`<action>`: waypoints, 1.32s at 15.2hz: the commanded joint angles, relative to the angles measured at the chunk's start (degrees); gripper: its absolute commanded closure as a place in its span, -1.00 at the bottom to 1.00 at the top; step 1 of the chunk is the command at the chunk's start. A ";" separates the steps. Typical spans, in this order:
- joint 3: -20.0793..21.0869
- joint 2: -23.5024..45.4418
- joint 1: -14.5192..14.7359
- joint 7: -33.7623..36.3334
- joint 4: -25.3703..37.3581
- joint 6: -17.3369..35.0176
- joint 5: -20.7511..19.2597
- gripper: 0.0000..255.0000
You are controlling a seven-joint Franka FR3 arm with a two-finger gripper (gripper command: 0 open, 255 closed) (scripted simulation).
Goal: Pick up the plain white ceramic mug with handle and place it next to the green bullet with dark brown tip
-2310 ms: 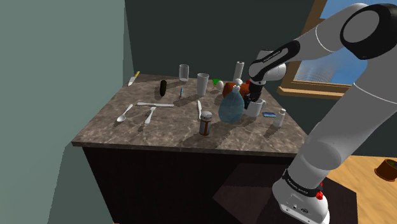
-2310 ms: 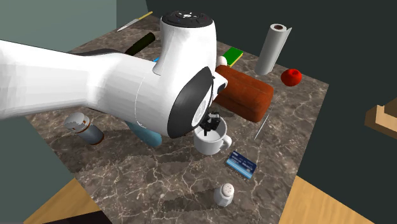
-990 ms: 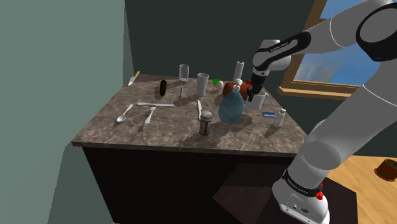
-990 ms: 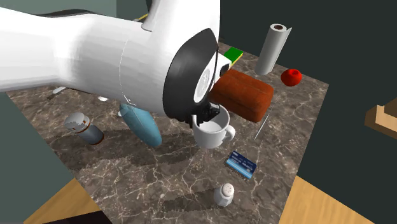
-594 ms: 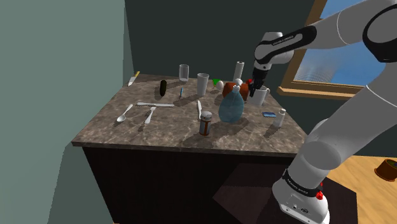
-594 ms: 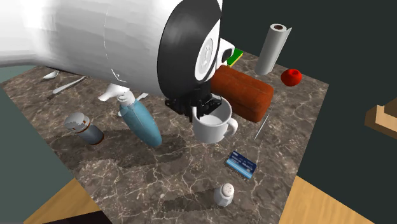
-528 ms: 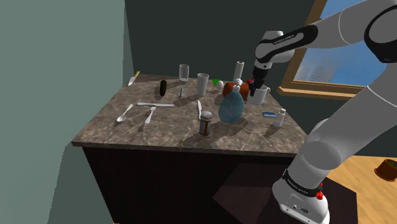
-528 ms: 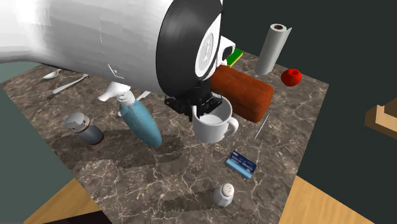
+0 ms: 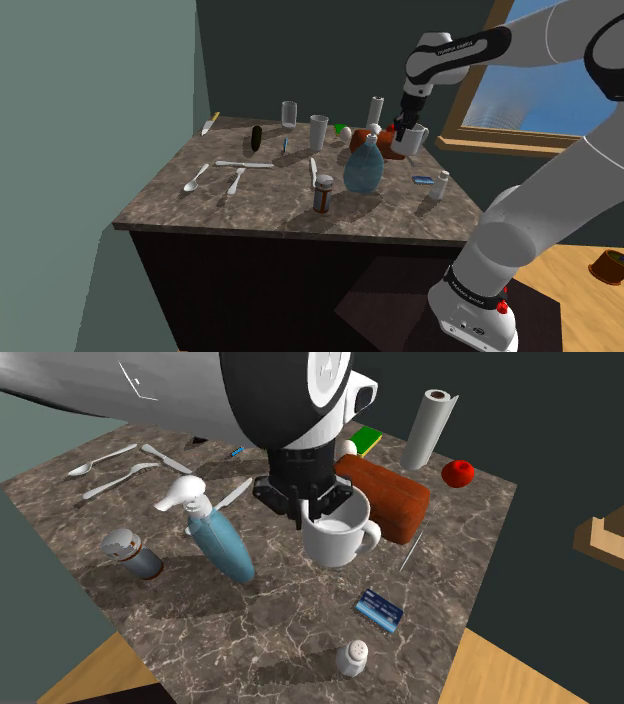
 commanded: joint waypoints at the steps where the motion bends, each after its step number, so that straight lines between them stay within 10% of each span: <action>1: 0.23 -0.27 0.06 0.06 1.44 -1.70 0.04 1.00; 20: 6.22 18.24 7.03 8.67 20.59 -4.05 8.64 1.00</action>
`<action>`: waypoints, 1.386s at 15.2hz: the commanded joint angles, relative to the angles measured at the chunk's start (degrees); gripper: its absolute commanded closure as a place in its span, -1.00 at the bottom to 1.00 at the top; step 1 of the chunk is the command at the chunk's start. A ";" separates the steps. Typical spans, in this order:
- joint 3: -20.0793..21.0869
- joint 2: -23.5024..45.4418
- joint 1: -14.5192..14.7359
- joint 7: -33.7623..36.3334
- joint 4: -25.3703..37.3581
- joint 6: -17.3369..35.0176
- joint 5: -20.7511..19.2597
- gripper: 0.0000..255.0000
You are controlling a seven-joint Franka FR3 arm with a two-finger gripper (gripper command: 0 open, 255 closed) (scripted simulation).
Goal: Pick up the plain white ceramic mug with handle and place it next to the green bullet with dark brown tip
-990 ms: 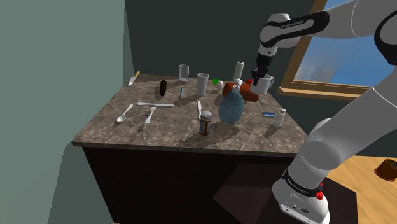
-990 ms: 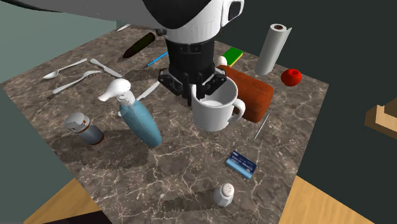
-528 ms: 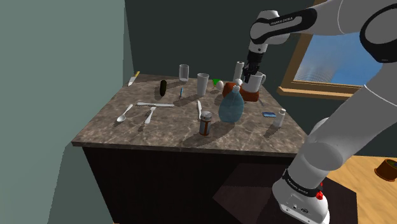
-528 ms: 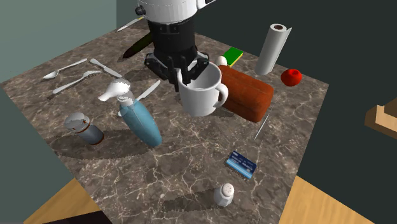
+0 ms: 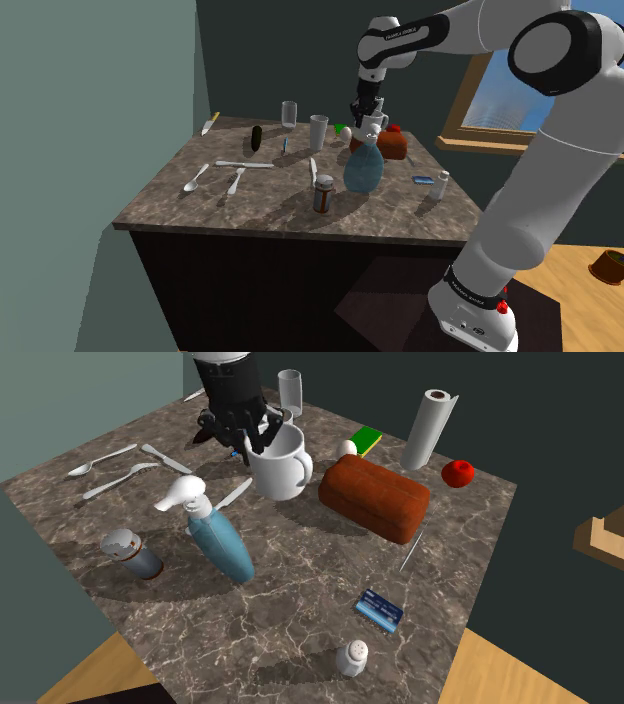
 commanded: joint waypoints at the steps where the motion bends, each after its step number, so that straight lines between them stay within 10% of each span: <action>1: 0.80 2.96 0.81 1.30 2.52 0.25 1.11 1.00; 21: 7.17 45.23 1.27 11.79 59.93 -15.81 10.00 1.00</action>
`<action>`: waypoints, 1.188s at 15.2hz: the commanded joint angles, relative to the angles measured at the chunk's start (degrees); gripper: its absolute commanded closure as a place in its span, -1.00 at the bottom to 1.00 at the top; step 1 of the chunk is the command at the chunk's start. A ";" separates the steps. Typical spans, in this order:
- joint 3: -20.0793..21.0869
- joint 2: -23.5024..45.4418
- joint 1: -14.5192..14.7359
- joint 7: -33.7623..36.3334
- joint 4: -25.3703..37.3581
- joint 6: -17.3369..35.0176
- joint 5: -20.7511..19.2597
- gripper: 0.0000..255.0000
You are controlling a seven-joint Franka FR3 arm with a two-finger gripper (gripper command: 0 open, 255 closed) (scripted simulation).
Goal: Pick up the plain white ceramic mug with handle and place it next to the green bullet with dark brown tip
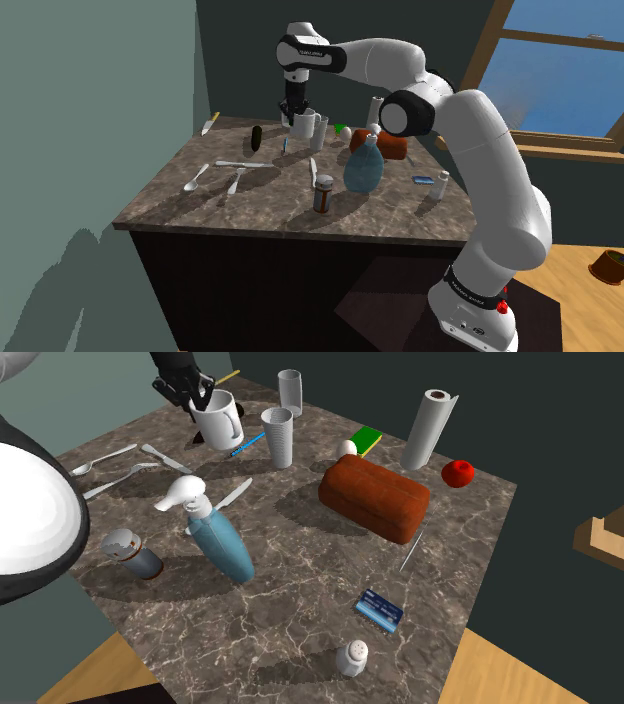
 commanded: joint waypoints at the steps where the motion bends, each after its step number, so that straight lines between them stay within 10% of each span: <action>1: 0.04 0.43 0.05 0.01 -0.53 1.02 0.06 1.00; 18: 0.19 0.23 1.46 -0.74 -14.16 14.29 0.38 1.00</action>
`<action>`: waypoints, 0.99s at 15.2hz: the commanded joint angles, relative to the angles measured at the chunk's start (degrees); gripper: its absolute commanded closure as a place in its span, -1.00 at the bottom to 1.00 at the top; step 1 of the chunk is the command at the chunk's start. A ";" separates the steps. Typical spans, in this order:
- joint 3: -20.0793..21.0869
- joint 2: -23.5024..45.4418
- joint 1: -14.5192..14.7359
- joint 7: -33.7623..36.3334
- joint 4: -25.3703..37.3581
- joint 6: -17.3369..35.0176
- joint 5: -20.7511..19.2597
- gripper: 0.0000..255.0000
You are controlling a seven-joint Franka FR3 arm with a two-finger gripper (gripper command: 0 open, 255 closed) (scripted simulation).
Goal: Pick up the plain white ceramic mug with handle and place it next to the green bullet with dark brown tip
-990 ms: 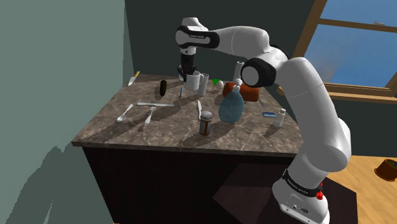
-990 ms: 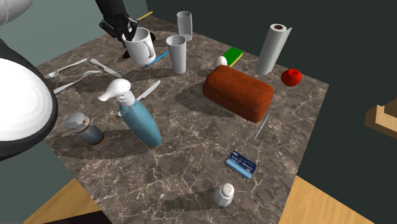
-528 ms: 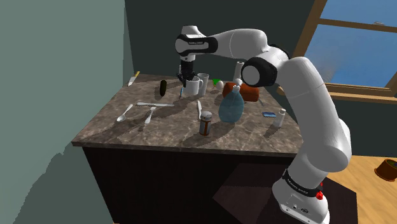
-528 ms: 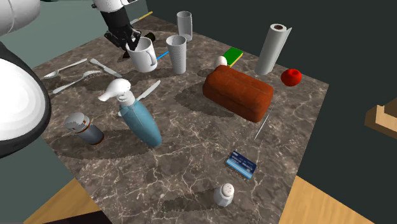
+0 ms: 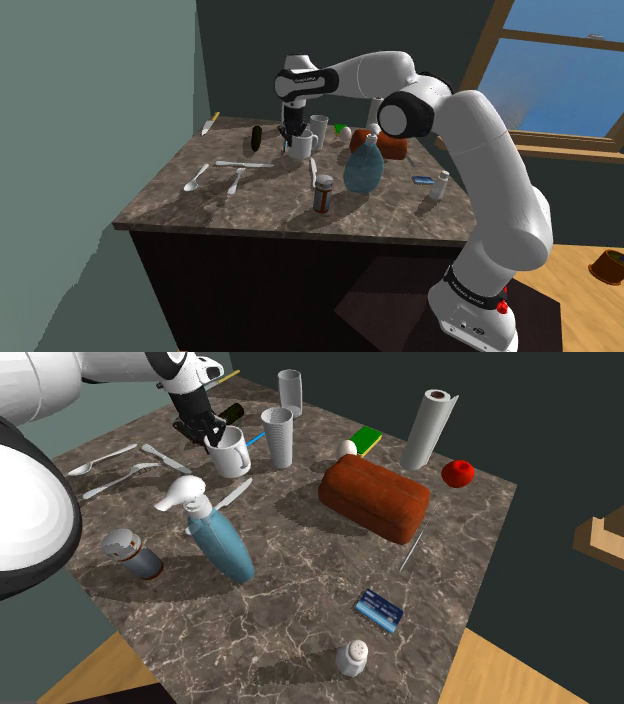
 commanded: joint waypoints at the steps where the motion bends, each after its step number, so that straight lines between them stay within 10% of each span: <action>1: 0.04 0.13 0.10 -0.09 -1.27 1.44 0.07 1.00; 8: 0.04 0.13 0.11 -0.09 -1.27 1.44 0.08 1.00; 9: 0.04 0.13 0.10 -0.09 -1.26 1.44 0.08 -1.00; 15: -0.04 -0.40 0.07 0.01 -0.22 -0.12 -0.05 -1.00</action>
